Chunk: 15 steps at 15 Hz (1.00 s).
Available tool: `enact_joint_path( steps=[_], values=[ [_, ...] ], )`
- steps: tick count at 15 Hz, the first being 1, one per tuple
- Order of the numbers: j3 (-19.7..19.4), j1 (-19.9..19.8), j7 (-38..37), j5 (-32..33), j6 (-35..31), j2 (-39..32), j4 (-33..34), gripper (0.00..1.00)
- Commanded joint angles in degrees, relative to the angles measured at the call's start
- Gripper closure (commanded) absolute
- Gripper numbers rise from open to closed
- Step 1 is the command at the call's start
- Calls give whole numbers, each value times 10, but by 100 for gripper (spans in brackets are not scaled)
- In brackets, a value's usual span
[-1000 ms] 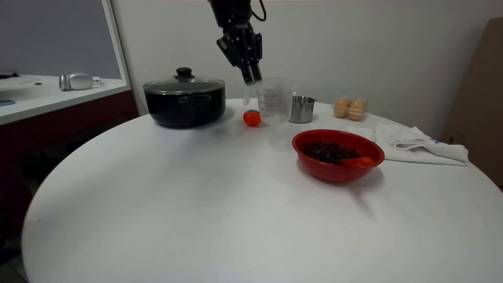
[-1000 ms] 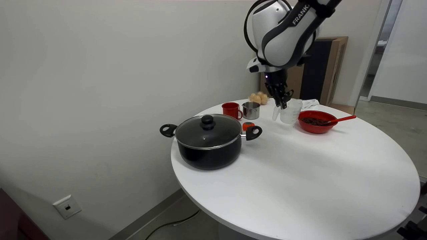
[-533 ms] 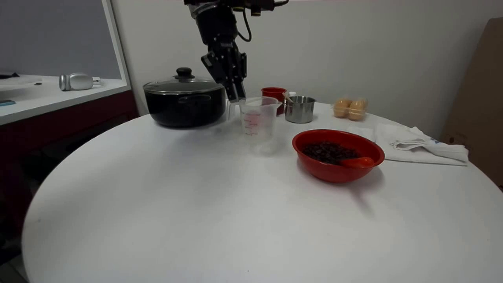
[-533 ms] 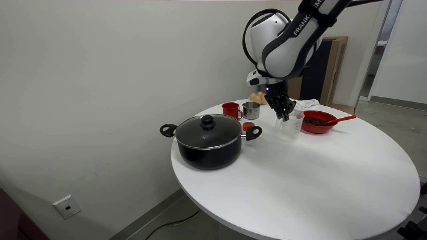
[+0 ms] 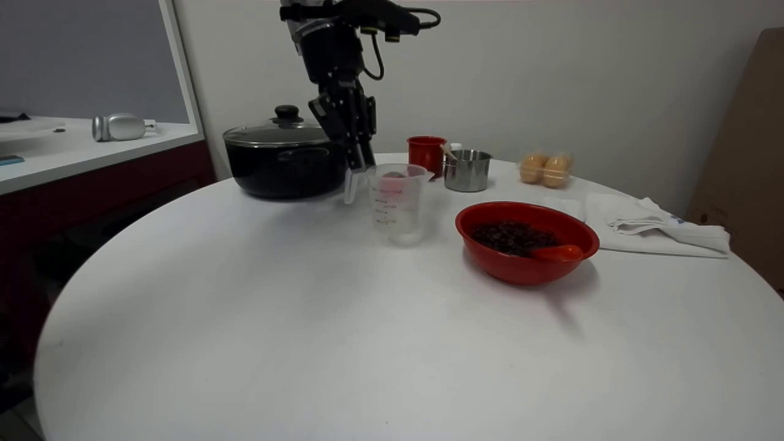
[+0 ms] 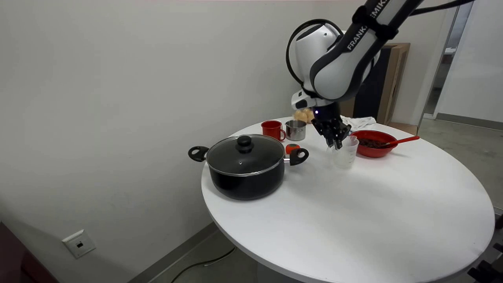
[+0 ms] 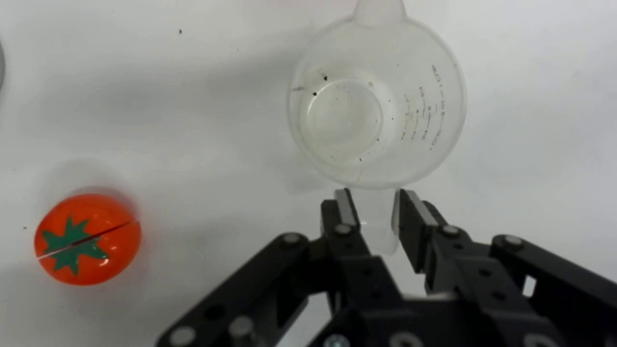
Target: Pour the contents of the jug into the red bowl
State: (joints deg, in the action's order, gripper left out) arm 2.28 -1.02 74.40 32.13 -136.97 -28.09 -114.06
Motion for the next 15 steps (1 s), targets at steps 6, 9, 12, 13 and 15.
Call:
enact_joint_path(
  steps=[6, 9, 12, 13, 15],
  values=[
    [-7, 5, 27, 23, -10, -11, -10, 47],
    [2, -3, 45, 7, -11, 0, -15, 27],
    [18, -16, 72, -28, -16, 38, -29, 6],
    [23, -21, 85, -45, -17, 52, -33, 1],
    [32, -31, 113, -96, -5, 86, -34, 0]
  ],
)
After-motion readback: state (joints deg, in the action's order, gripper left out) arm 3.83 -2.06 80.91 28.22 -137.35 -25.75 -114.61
